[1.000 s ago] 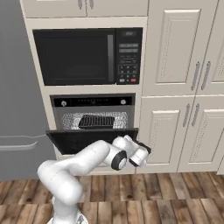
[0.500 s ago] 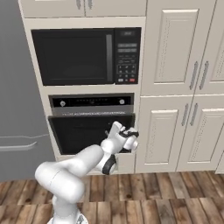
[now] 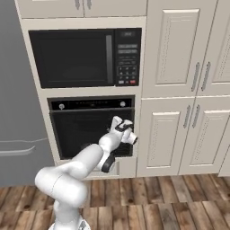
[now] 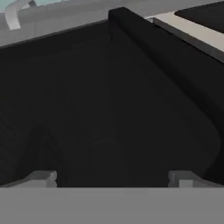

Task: Take the baked cake out of the oven and place it on the plate for cooling. Then close the oven door.

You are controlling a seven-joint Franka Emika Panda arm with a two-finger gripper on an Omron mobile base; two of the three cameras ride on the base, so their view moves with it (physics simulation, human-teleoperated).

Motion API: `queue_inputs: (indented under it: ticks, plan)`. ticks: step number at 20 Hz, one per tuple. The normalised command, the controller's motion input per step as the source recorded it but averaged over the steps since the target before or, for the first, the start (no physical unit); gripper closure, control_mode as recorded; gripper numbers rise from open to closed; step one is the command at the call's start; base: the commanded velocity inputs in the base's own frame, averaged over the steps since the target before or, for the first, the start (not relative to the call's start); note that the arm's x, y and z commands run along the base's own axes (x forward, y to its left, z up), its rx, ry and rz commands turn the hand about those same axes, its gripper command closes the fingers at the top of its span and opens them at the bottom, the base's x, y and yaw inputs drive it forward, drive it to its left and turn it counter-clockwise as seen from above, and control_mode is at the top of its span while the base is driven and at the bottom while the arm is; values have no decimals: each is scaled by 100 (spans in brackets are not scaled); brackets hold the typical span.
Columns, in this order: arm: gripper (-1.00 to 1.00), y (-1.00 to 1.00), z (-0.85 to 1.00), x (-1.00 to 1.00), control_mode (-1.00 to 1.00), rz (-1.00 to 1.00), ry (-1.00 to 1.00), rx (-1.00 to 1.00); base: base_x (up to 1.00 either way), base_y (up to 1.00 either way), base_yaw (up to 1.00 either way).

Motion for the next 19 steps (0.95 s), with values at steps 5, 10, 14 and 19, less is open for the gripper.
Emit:
queue_inputs:
  ticks: [5,10,14,19]
  plan:
    - [-100,100,-61,56,-100,-17,-26,-30,0,0,0]
    - [-100,100,-66,42,-100,-21,-23,-33,0,0,0]
    - [-100,86,-36,19,-100,-21,-14,-34,0,0,0]
    - [-100,17,0,-5,-100,-2,0,-14,0,0,0]
